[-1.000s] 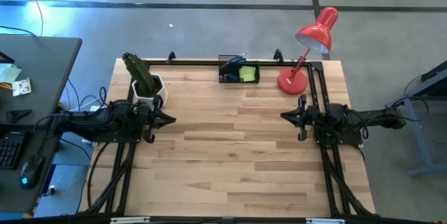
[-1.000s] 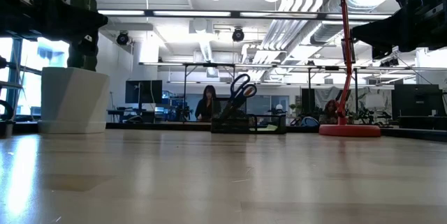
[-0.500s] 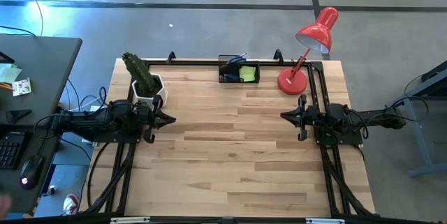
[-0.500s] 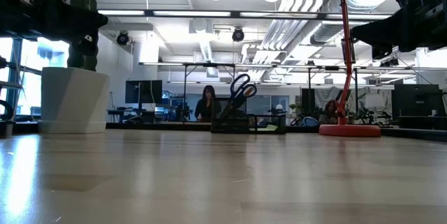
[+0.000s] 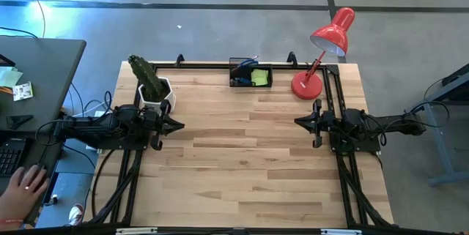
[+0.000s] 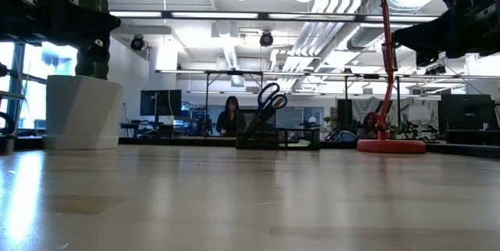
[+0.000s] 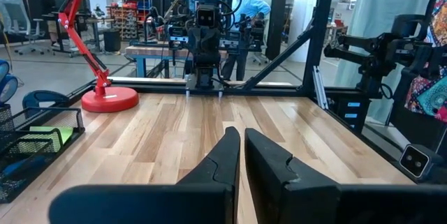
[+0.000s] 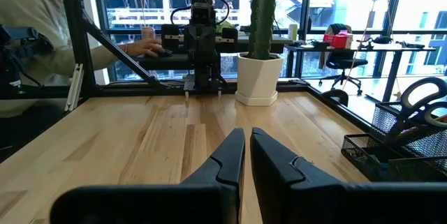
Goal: Pick and place office supplies into organizer
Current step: Return to Home Position
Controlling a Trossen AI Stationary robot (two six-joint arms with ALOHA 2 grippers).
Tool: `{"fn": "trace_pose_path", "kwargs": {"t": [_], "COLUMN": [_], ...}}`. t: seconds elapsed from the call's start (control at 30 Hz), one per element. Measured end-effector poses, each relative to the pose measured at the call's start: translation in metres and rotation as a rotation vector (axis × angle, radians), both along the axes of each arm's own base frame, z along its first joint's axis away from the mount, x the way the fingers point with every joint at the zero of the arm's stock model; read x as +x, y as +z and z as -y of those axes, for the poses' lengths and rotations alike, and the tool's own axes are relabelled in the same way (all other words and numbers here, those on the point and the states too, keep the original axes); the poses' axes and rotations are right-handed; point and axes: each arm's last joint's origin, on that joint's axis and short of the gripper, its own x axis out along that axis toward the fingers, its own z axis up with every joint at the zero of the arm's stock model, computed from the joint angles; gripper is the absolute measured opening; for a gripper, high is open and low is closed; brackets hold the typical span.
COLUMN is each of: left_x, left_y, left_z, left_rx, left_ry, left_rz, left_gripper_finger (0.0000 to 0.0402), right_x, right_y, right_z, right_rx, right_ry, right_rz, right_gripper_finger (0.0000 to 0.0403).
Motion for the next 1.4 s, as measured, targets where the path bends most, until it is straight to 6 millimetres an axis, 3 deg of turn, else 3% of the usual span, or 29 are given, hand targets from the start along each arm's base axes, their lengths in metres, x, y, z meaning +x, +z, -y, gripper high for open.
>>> {"fn": "trace_pose_path", "kwargs": {"t": [1.4], "left_x": [0.0000], "left_y": [0.0000], "left_z": [-0.0001], "left_rx": [0.000], "left_ry": [0.001], "left_rz": [0.000], "left_gripper_finger": [0.0017], "right_x": [0.0000], "right_y": [0.0000], "right_z": [0.0000], "right_rx": [0.000], "right_ry": [0.000], "right_rz": [0.000], "right_gripper_finger": [0.0021]}}
